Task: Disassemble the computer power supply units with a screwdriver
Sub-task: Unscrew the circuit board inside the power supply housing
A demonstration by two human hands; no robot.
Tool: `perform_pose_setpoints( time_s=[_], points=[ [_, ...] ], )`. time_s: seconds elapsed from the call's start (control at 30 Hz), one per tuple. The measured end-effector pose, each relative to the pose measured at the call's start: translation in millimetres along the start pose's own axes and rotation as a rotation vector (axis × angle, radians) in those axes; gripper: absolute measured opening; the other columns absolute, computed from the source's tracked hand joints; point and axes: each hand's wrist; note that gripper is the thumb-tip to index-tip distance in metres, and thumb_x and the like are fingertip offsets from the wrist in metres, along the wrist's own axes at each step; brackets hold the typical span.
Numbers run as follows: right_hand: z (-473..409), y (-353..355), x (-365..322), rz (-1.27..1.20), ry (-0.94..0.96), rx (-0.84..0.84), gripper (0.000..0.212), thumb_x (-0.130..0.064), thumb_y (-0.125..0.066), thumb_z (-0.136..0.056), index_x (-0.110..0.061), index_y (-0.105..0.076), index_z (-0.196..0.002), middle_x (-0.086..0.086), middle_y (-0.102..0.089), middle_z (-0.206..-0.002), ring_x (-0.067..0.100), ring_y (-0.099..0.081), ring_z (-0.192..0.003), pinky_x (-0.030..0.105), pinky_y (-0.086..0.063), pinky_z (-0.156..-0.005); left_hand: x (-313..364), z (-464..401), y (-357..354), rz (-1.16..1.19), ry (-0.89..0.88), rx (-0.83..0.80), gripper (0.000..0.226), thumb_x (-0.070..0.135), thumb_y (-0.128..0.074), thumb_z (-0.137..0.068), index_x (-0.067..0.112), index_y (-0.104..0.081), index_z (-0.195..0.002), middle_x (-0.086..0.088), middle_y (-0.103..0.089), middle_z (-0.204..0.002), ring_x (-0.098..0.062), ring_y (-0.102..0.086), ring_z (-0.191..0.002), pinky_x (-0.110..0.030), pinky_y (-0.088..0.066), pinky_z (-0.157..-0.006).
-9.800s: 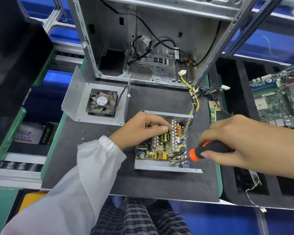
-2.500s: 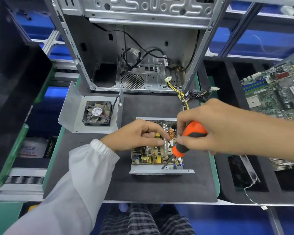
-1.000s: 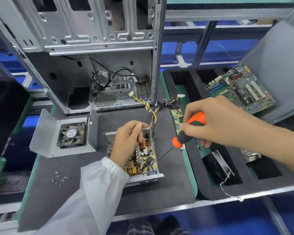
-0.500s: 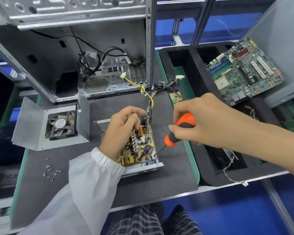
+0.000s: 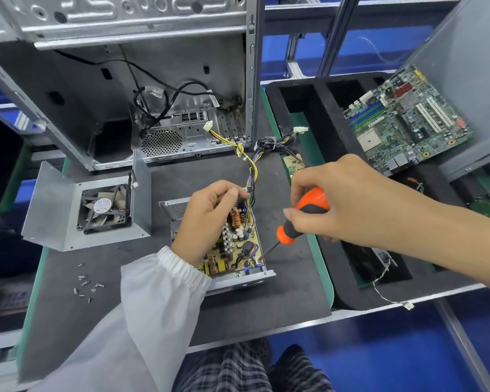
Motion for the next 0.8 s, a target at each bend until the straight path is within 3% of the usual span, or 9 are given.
perform_pose_setpoints(
  time_s=[0.17,0.27,0.33,0.37,0.4,0.47,0.57,0.8],
  points=[
    [0.0,-0.5,0.7,0.01,0.004,-0.015,0.027,-0.043,-0.059,-0.078,-0.017,-0.062,-0.075,-0.006,-0.052,-0.047,-0.01,-0.05,-0.078,0.024,-0.045,-0.064,1.3,0.8,-1.2,-0.025,-0.004,-0.002,0.025,0.005,-0.045,-0.101,0.002,-0.068,-0.095,0.027,-0.051,-0.049,0.008,-0.046,-0.048,-0.003,-0.031,-0.051],
    [-1.4,0.4,-0.5,0.043,-0.008,-0.035,0.029,-0.046,-0.057,-0.076,-0.017,-0.061,-0.074,-0.005,-0.05,-0.047,-0.007,-0.052,-0.071,0.025,-0.044,-0.057,3.9,1.3,-0.7,-0.043,0.004,-0.001,0.025,0.006,-0.045,-0.101,0.002,-0.069,-0.094,0.027,-0.053,-0.051,0.01,-0.048,-0.051,-0.003,-0.033,-0.054],
    [-3.2,-0.7,-4.1,0.166,-0.008,-0.04,0.034,-0.052,-0.052,-0.077,-0.019,-0.057,-0.072,-0.005,-0.045,-0.049,0.008,-0.05,-0.056,0.024,-0.036,-0.046,4.5,1.5,-0.7,-0.053,0.004,0.0,0.024,0.008,-0.047,-0.101,0.007,-0.07,-0.092,0.015,-0.06,-0.057,0.002,-0.05,-0.053,-0.012,-0.037,-0.058],
    [-4.7,-1.9,-7.5,0.264,0.005,-0.032,0.037,-0.055,-0.048,-0.078,-0.019,-0.054,-0.07,-0.004,-0.042,-0.051,0.012,-0.043,-0.049,0.025,-0.033,-0.045,3.9,0.9,-1.3,-0.062,0.002,0.002,0.024,0.01,-0.048,-0.1,0.01,-0.07,-0.091,0.003,-0.064,-0.063,-0.011,-0.053,-0.058,-0.022,-0.041,-0.061],
    [-6.3,-3.2,-12.0,0.371,0.027,-0.013,0.041,-0.057,-0.043,-0.079,-0.018,-0.05,-0.067,-0.002,-0.038,-0.052,0.011,-0.036,-0.047,0.027,-0.029,-0.043,2.8,0.4,-1.9,-0.073,-0.004,0.0,0.024,0.011,-0.049,-0.1,0.013,-0.07,-0.089,-0.015,-0.065,-0.072,-0.029,-0.054,-0.066,-0.033,-0.042,-0.064],
    [-9.9,-3.9,-22.5,0.534,0.075,0.041,0.046,-0.058,-0.038,-0.081,-0.018,-0.035,-0.057,-0.001,-0.028,-0.051,0.013,-0.025,-0.043,0.024,-0.017,-0.042,2.3,0.0,-3.2,-0.081,-0.026,-0.014,0.024,0.013,-0.049,-0.1,0.016,-0.07,-0.088,-0.03,-0.061,-0.08,-0.039,-0.056,-0.07,-0.045,-0.046,-0.067],
    [-16.1,-2.3,-32.3,0.61,0.121,0.069,0.051,-0.052,-0.046,-0.086,-0.02,-0.021,-0.054,-0.002,-0.022,-0.052,0.012,-0.017,-0.043,0.024,-0.01,-0.044,3.2,0.5,-4.2,-0.101,-0.039,-0.037,0.023,0.015,-0.049,-0.099,0.015,-0.069,-0.089,-0.033,-0.061,-0.08,-0.043,-0.059,-0.073,-0.056,-0.048,-0.073],
    [-18.7,2.3,-27.4,0.645,0.156,-0.005,0.047,-0.049,-0.047,-0.087,-0.02,-0.025,-0.059,-0.001,-0.028,-0.056,0.014,-0.024,-0.045,0.027,-0.014,-0.043,3.9,1.8,-4.9,-0.1,-0.038,-0.04,0.021,0.01,-0.052,-0.099,0.015,-0.069,-0.088,-0.033,-0.06,-0.077,-0.042,-0.057,-0.071,-0.052,-0.047,-0.069]
  ],
)
Point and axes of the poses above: each hand's wrist, its own z-axis away from the middle knuckle, its own y-axis out of the back of the hand, x = y × z
